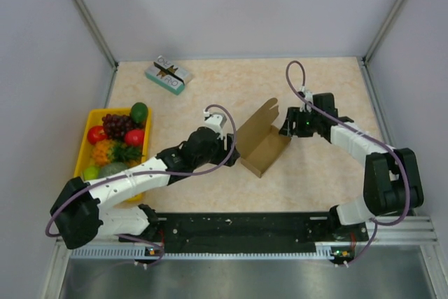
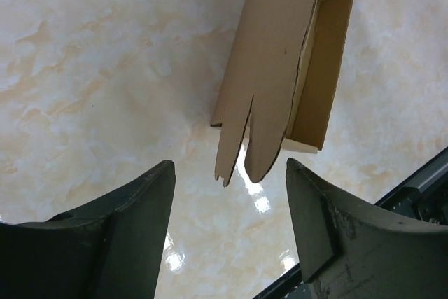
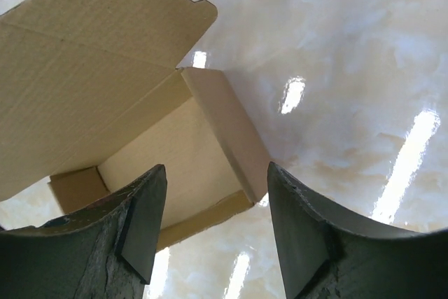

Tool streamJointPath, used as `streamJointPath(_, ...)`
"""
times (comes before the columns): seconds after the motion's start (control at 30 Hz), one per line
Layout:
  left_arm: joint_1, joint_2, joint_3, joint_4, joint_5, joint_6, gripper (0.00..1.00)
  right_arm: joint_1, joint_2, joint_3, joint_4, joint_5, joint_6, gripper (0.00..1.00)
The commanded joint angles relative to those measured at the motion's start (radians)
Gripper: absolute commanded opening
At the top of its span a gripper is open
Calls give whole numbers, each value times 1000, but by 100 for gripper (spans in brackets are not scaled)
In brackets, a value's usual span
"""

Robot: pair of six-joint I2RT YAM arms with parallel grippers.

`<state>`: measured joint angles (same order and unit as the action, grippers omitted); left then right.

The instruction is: Fold the paper box

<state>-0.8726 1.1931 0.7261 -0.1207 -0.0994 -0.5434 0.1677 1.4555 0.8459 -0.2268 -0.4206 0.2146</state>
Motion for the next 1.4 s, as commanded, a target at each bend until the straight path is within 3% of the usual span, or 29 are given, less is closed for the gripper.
streamJointPath(0.0,-3,26,64,73,-72,-33,68,56,35,9,66,124,-24,58)
streamJointPath(0.17,-5,-13,61,56,-74,-47,79,121,48,-27,86,259,9,52)
streamJointPath(0.3,-3,-160,-4,1,-108,-65,83,183,25,-41,63,391,20,41)
streamJointPath(0.57,-2,-496,-86,-213,-258,-87,87,268,0,-64,-35,572,181,2)
streamJointPath(0.7,0,-595,-85,-273,-286,-82,89,360,-55,-70,-115,683,310,0)
streamJointPath(0.87,0,-541,-67,-280,-261,-66,90,438,-57,-28,-196,793,365,4)
streamJointPath(0.97,7,-474,-57,-260,-252,-79,92,449,-49,-22,-201,751,405,8)
streamJointPath(1.03,30,-434,-42,-255,-223,-82,95,457,-53,-11,-203,714,391,20)
streamJointPath(1.1,61,-379,-24,-238,-177,-70,95,463,-81,-8,-209,665,358,51)
streamJointPath(1.13,107,-365,-14,-231,-105,-61,95,464,-142,-13,-212,658,314,67)
streamJointPath(1.17,136,-343,-5,-226,-64,-35,96,464,-174,-18,-218,643,275,71)
streamJointPath(1.23,246,-319,12,-185,60,3,96,455,-265,-2,-256,638,153,73)
streamJointPath(1.27,283,-276,21,-175,224,46,96,441,-289,22,-272,631,110,73)
streamJointPath(1.3,314,-244,54,-153,292,75,95,371,-308,34,-267,584,62,72)
streamJointPath(1.33,351,-210,74,-148,352,144,93,325,-325,41,-246,513,-22,72)
streamJointPath(1.37,357,-134,99,-146,430,183,93,259,-317,56,-235,350,-47,70)
